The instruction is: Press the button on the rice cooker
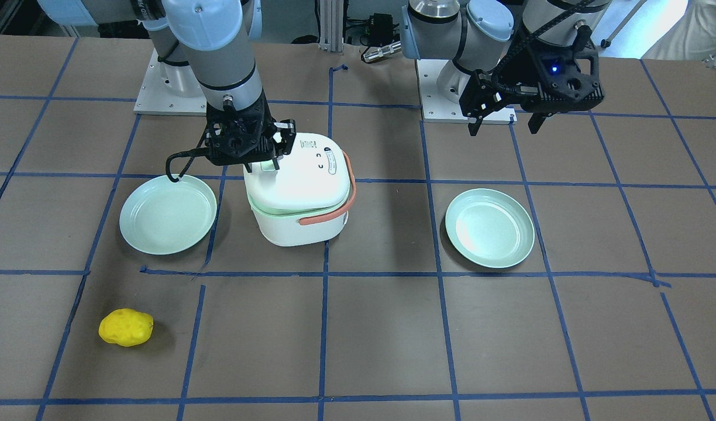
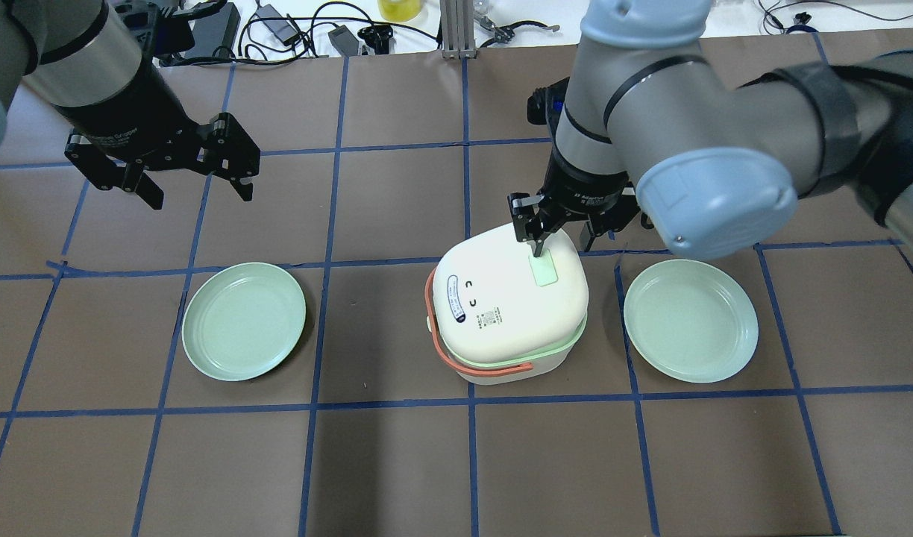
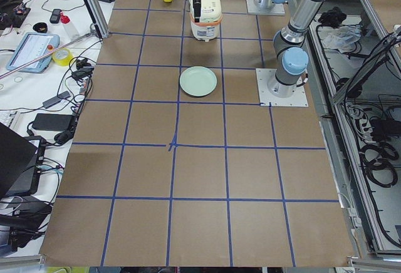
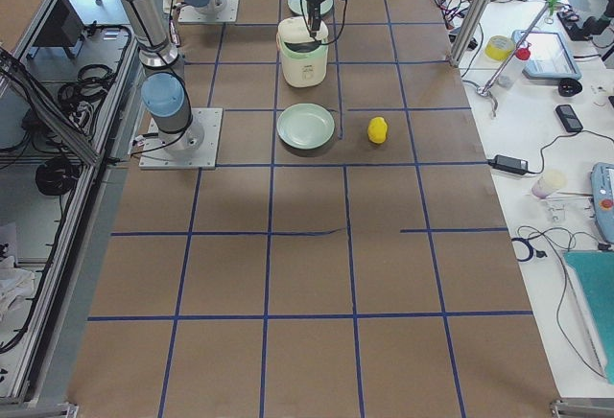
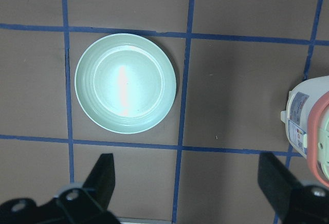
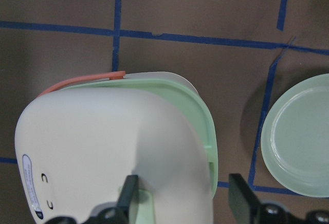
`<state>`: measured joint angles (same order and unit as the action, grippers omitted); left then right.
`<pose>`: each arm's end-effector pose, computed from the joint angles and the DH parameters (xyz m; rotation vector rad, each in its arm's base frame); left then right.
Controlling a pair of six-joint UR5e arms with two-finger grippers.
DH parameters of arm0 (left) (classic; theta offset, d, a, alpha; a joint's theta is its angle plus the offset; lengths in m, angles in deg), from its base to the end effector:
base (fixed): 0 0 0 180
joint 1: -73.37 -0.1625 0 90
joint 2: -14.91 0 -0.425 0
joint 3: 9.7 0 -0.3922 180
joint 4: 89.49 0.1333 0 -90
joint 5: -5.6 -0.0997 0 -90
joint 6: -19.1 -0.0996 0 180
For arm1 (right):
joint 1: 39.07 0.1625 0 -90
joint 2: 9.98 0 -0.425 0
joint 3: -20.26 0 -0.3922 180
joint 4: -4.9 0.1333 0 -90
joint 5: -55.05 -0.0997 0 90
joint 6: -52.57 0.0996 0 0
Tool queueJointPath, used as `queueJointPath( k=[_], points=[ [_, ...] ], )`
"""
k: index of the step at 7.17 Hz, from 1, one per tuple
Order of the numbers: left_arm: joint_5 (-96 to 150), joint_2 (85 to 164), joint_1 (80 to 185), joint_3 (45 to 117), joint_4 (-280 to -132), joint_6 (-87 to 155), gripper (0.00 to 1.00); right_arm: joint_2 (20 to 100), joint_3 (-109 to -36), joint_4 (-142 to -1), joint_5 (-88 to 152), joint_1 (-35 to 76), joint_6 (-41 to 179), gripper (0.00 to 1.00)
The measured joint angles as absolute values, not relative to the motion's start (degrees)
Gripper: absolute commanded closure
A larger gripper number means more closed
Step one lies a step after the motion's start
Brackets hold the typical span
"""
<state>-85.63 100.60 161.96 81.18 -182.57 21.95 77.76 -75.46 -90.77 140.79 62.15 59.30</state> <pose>-0.1198 -0.4630 0.5108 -0.1161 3.1180 -0.0100 0.2354 -0.4638 0.4295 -0.1181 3.0712 0.0790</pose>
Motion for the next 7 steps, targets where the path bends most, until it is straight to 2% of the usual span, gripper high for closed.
queueJointPath(
  k=[4, 7],
  points=[
    [-85.63, 100.60, 161.96, 81.18, -182.57, 21.93, 0.00, 77.67, -62.61, -84.39, 140.28, 50.09, 56.73, 0.00],
    [-85.63, 100.60, 161.97, 81.18, -182.57, 21.92, 0.00, 77.78, -60.72, -84.12, 142.57, 47.37, 52.07, 0.00]
  ],
)
